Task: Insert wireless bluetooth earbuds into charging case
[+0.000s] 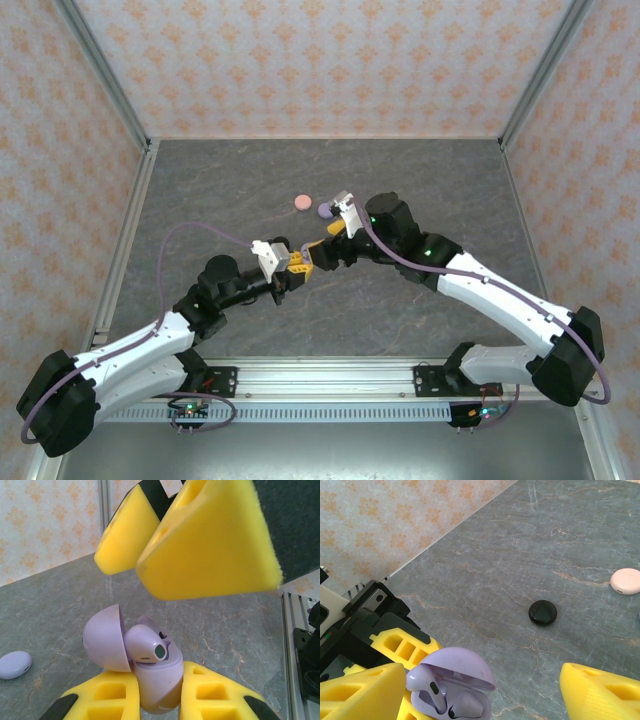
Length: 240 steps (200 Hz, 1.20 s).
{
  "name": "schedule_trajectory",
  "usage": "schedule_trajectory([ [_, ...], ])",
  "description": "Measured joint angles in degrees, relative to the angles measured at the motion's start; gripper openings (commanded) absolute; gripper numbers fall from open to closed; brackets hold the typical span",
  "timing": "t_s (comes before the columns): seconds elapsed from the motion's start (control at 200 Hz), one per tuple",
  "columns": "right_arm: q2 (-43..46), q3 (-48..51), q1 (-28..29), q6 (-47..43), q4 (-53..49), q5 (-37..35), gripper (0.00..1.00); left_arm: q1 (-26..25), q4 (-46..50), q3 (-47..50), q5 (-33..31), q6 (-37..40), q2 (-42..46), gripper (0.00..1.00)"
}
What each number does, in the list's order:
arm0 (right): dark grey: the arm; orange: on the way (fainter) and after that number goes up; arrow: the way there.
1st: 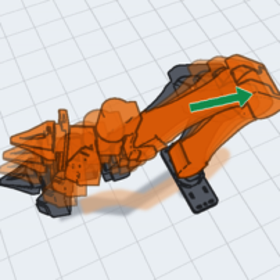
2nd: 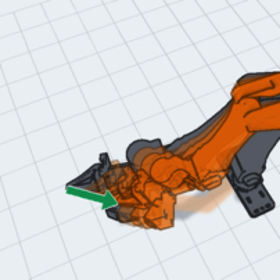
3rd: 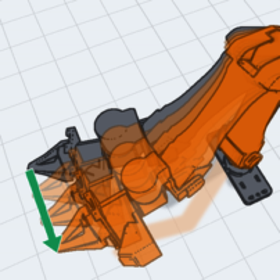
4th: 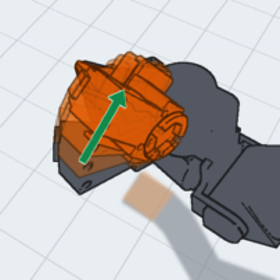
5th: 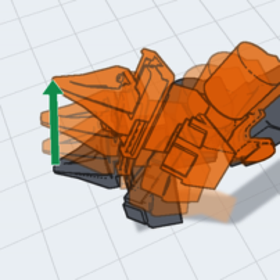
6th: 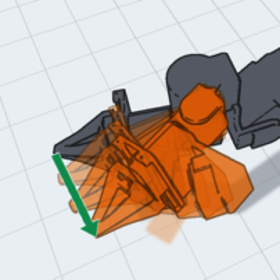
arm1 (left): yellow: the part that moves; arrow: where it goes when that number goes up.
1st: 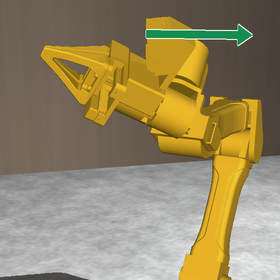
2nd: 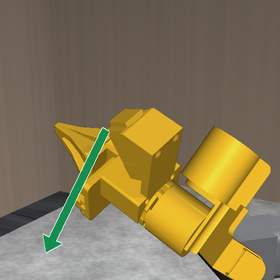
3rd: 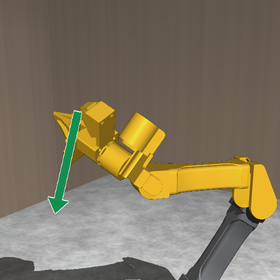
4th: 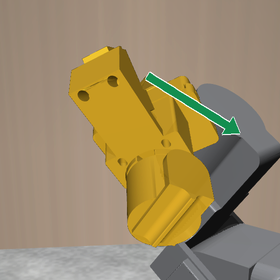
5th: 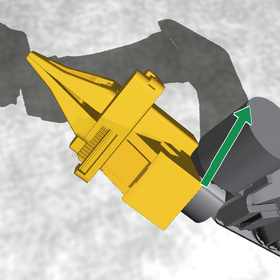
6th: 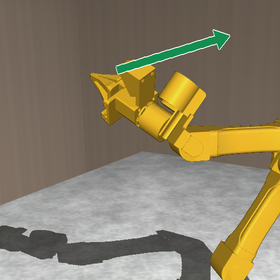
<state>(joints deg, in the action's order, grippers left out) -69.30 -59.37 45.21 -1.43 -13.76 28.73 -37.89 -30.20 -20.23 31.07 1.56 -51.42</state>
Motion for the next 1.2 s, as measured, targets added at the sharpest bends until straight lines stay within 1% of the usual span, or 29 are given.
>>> schedule_trajectory([
  [0.06,0.0,0.0,0.0,0.2,0.0,0.0,0.81,0.0,0.0,0.0,0.0,0.0,0.0,0.00],
  [0.195,0.0,0.0,0.0,0.5,-0.1,0.3,0.87,0.0,0.2,0.0,0.0,0.0,0.0,0.00],
  [0.34,-0.2,0.0,0.0,0.8,-0.4,1.5,0.90,0.0,0.4,0.0,0.0,0.0,0.0,0.00],
  [0.671,-3.0,-0.4,0.0,0.8,-0.9,2.8,0.90,0.0,0.4,0.0,0.0,0.2,0.0,0.00],
  [0.841,-3.0,-0.4,0.0,0.8,-1.9,1.6,0.87,0.0,0.4,0.0,0.0,0.2,0.0,0.00],
  [1.056,-3.0,-0.4,0.0,0.8,-3.1,0.3,0.86,0.0,0.4,0.0,0.0,0.2,0.0,0.00],
  [1.146,-2.8,-0.4,0.0,0.8,-3.5,-0.3,0.88,0.0,0.4,0.0,0.0,0.2,0.0,0.00],
  [1.201,-2.5,-0.4,0.0,0.8,-3.4,-0.4,0.91,0.0,0.4,0.0,0.0,0.2,0.0,0.00],
])
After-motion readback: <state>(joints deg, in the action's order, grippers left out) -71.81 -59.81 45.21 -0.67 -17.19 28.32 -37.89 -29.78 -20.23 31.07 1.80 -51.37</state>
